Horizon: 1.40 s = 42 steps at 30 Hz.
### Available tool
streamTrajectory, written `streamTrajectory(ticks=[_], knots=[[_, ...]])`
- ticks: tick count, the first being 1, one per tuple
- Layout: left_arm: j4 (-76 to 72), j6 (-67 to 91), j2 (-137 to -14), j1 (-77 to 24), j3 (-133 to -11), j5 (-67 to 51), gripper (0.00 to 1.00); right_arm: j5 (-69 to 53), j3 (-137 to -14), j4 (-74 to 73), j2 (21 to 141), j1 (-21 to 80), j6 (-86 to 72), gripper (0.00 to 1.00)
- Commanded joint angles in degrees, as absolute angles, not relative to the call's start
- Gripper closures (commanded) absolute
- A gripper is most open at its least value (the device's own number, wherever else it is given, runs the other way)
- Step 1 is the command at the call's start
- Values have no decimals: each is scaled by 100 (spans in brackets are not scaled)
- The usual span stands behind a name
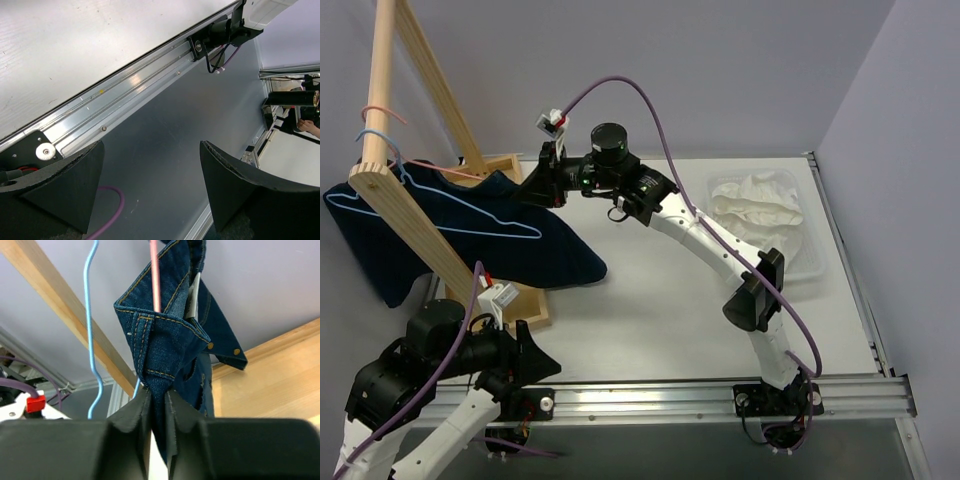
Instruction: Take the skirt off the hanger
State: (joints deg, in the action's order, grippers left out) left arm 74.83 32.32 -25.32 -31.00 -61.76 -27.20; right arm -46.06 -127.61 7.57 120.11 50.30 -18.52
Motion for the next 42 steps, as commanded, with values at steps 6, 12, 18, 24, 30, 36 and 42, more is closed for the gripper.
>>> streamTrajectory(ticks=[6, 12, 18, 24, 30, 36, 42], knots=[[7409, 3270, -2417, -3067, -6205, -2742, 15, -4781, -12990, 1379, 12015, 5089, -1907, 100], [7549, 3217, -2496, -3067, -6258, -2821, 15, -4816, -13034, 1643, 11953, 5098, -2065, 100], [7602, 3252, -2637, -3067, -6389, -2865, 17, -4588, -13745, 1284, 12093, 5238, -1793, 100], [7585, 3392, -2646, -3059, -6495, -2848, 18, -4421, -14493, 1353, 12445, 5422, -1810, 100], [7585, 3568, -2523, -3059, -6495, -2795, 18, -4394, -15186, 1512, 12963, 5467, -2250, 100], [7603, 3647, -2435, -3059, -6469, -2795, 19, -4333, -15188, 1854, 13184, 5537, -2434, 100], [7550, 3595, -2505, -3059, -6504, -2892, 19, -4096, -14775, 2188, 13148, 5414, -2662, 100]])
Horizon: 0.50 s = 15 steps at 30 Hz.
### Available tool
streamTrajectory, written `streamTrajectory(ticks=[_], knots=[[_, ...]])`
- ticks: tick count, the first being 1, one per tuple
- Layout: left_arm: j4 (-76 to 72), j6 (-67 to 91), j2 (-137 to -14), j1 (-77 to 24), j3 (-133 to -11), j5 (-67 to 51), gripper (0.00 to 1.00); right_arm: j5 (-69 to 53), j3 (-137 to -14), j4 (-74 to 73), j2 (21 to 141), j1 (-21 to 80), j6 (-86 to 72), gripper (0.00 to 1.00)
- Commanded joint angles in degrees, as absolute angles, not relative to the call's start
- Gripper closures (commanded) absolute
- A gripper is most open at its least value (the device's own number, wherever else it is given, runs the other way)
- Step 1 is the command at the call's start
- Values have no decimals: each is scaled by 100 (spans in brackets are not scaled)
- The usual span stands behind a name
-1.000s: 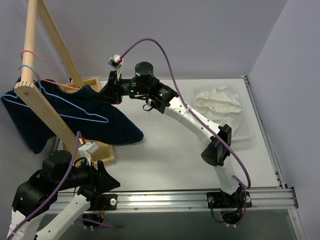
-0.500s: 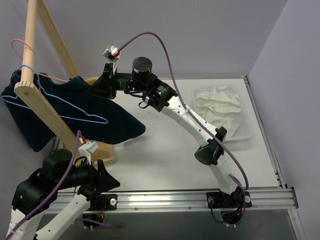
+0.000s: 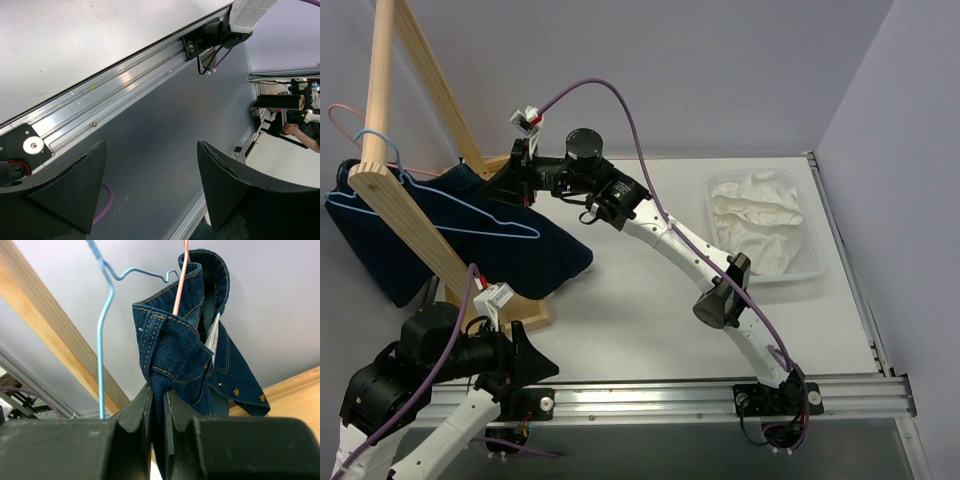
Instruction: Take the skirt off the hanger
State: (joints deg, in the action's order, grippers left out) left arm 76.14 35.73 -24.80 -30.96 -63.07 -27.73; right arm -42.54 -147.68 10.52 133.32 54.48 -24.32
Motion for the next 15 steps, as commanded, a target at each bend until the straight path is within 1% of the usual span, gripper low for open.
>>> streamTrajectory(ticks=[1, 4, 5, 8, 9, 15], knots=[[7541, 3551, -2505, -3059, -6521, -2918, 19, -4070, -14748, 2171, 13148, 5379, -2767, 100], [7427, 3516, -2514, -3059, -6609, -2953, 19, -3885, -14275, 2214, 12869, 5186, -2874, 100], [7296, 3507, -2522, -3059, -6635, -3031, 19, -3815, -13786, 2258, 12745, 5125, -2874, 100], [7129, 3428, -2627, -3050, -6785, -3111, 16, -3411, -13036, 2312, 12130, 4852, -2865, 100], [7093, 3393, -2724, -3041, -6829, -3111, 16, -3332, -12617, 2294, 11859, 4678, -2883, 100], [6716, 3059, -3312, -2988, -7189, -3348, 13, -3358, -11542, 2066, 10883, 4149, -2795, 100]])
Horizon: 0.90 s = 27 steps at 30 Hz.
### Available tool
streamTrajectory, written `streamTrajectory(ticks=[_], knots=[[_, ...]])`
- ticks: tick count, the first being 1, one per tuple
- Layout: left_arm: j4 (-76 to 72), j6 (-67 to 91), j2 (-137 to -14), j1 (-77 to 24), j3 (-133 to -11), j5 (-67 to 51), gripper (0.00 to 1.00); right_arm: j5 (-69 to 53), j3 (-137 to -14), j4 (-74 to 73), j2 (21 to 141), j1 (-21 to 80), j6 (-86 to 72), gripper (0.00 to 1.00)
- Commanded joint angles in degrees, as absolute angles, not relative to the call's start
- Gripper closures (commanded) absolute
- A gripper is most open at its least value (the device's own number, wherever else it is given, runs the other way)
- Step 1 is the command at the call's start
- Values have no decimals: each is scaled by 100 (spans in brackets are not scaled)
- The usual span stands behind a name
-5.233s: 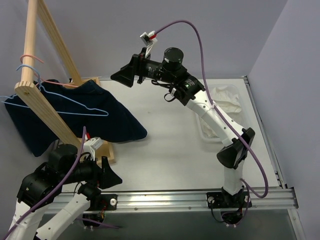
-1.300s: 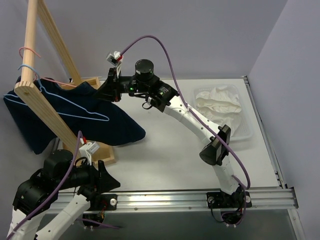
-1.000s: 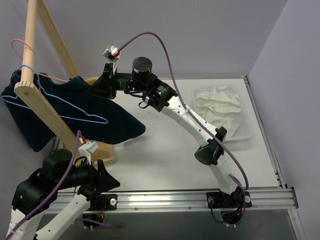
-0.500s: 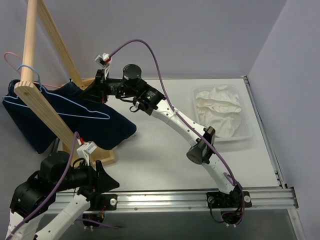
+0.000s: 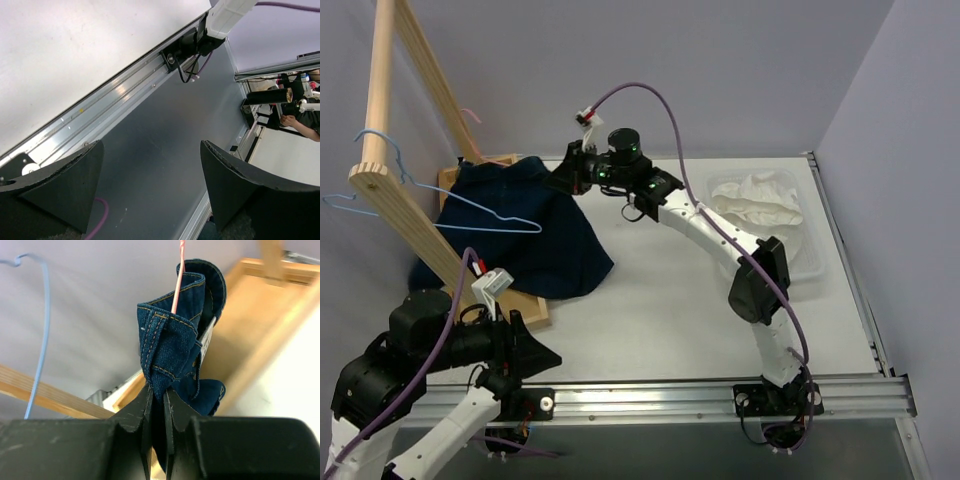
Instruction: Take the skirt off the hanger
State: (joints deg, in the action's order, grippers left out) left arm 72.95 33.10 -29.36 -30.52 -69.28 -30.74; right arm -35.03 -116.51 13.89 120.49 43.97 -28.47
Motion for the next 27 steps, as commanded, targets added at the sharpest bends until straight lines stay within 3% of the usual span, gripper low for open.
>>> streamTrajectory(ticks=[1, 13, 16, 27], knots=[[6550, 3006, -3409, -2980, -7233, -3366, 13, -3323, -11270, 1970, 10759, 4053, -2760, 100], [5292, 2856, -5114, -3234, -8173, -3270, 13, -3515, -9563, 1320, 9001, 3094, -2444, 100], [5055, 2996, -5797, -3698, -8750, -2588, 13, -3681, -9047, 1090, 8397, 2788, -2373, 100], [5027, 3068, -7004, -4149, -10370, -1784, 11, -3806, -7850, 633, 7147, 2646, -2443, 100]])
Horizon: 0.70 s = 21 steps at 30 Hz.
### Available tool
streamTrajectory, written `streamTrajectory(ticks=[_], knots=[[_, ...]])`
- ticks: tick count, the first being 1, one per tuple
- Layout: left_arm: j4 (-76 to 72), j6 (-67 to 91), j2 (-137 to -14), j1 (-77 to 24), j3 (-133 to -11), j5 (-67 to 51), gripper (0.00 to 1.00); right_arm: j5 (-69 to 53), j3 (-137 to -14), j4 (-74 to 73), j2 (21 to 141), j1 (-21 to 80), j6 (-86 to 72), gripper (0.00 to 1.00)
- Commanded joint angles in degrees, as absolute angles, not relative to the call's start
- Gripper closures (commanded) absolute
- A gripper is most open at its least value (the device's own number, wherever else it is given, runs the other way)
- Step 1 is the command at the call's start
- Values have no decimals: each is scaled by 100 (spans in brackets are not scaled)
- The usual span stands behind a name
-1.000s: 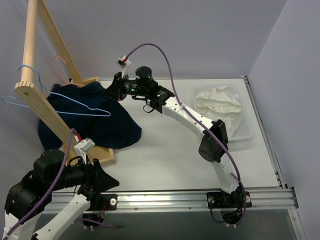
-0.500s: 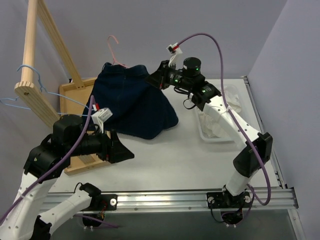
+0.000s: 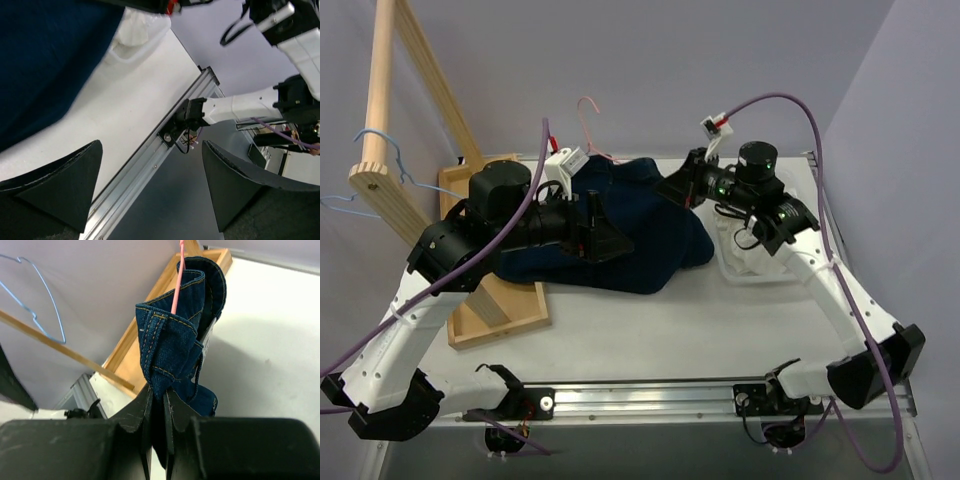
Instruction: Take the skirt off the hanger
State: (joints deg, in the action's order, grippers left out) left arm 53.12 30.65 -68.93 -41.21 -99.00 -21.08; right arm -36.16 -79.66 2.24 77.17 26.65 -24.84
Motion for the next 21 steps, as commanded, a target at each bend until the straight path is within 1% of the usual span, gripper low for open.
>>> streamTrajectory(ticks=[1, 6, 10, 13, 21], knots=[[5053, 3059, -7161, -4157, -10449, -1749, 9, -3788, -7770, 572, 6945, 2646, -2478, 100], [5168, 2892, -7541, -4166, -10784, -1574, 3, -3665, -7357, 238, 6364, 2619, -2452, 100], [5177, 2839, -7699, -4166, -11029, -1275, 3, -3630, -7207, -235, 5977, 2610, -2356, 100], [5273, 2742, -7839, -4157, -11275, -968, 2, -3639, -7032, -325, 5714, 2602, -2417, 100], [6195, 2127, -8524, -4157, -12715, -168, 1, -3656, -6838, -588, 5002, 2602, -2672, 100]])
